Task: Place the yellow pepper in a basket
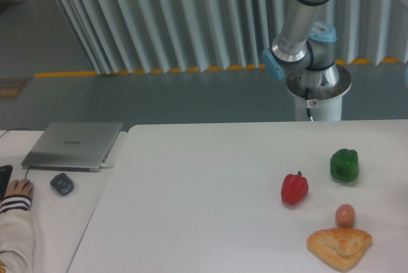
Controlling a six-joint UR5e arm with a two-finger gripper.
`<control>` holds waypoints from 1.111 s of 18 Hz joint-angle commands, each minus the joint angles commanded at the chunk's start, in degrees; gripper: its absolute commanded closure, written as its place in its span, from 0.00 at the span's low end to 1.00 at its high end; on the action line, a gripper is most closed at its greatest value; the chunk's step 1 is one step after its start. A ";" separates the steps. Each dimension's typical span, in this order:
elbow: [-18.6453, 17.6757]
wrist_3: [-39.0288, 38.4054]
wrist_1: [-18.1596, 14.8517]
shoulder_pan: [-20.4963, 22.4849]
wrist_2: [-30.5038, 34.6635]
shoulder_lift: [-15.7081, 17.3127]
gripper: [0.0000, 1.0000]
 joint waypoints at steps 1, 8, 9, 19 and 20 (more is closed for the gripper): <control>-0.44 -0.09 -1.49 -0.96 0.00 0.44 0.00; -3.78 -0.88 -7.55 -6.06 -1.14 3.33 0.00; -3.69 -1.05 -9.14 -6.24 -2.01 4.21 0.00; -5.71 -1.05 -18.73 -11.61 -3.25 7.74 0.00; -5.71 -1.32 -18.73 -12.30 -3.16 7.82 0.00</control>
